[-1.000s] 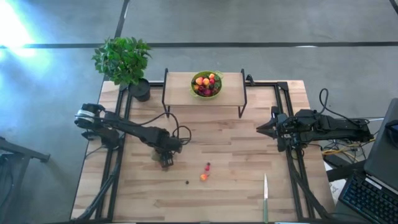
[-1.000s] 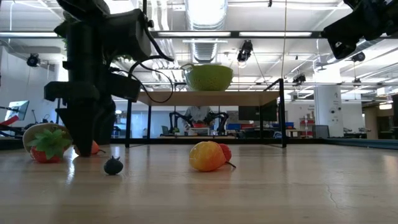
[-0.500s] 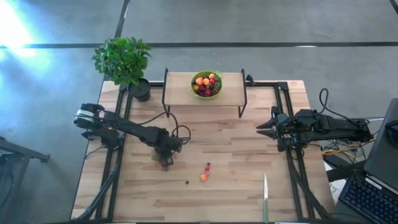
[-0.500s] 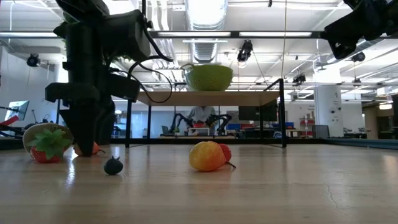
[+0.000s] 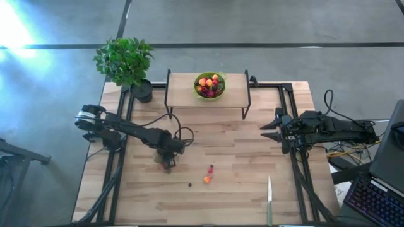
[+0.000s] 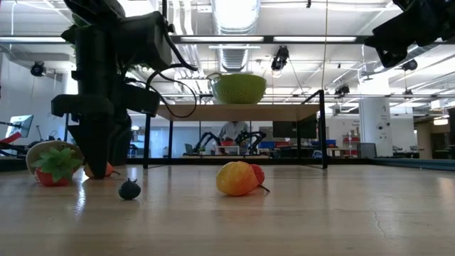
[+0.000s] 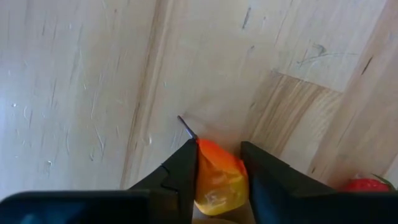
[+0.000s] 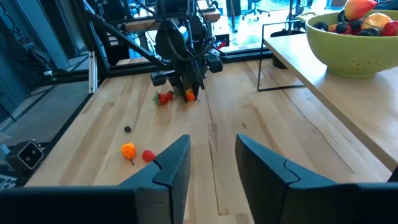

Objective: Pick & Place Fruit
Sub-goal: Put the yellow peach into the green strainer bowl on the shelf

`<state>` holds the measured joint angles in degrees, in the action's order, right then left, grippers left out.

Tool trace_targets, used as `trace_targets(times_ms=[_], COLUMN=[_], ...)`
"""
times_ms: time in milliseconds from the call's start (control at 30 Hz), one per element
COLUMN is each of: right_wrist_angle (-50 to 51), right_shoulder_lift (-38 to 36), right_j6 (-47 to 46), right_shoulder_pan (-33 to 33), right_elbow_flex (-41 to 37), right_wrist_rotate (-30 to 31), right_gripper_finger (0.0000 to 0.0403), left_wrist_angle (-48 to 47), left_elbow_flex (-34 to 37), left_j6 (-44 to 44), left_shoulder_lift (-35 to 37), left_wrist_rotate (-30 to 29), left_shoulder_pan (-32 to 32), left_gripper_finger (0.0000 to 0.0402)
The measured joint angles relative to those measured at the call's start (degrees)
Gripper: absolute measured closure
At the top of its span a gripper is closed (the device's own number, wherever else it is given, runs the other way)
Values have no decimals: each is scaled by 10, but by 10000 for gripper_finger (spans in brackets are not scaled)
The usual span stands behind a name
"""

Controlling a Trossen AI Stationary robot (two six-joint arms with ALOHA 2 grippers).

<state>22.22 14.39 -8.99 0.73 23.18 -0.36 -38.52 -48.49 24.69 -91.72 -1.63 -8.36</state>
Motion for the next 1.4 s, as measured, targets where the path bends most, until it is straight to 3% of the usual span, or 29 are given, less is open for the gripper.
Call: trace_targets(times_ms=[300, 867, 1167, 1400], right_wrist_angle=[0, 0, 0, 0], right_shoulder_lift=[0, 0, 0, 0], right_j6=[0, 0, 0, 0], right_shoulder_pan=[0, 0, 0, 0], right_elbow_flex=[0, 0, 0, 0], right_wrist_rotate=[0, 0, 0, 0], right_gripper_finger=[253, 213, 202, 213], left_wrist_angle=[-1, 280, 352, 351], left_elbow_flex=[-25, -207, -282, -307], left_j6=[-55, -339, -370, -368], left_shoulder_lift=[-4, -2, -2, -1], left_wrist_rotate=[2, -15, -17, -101], left_shoulder_pan=[7, 58, 123, 181], left_gripper_finger=[286, 288, 289, 285])
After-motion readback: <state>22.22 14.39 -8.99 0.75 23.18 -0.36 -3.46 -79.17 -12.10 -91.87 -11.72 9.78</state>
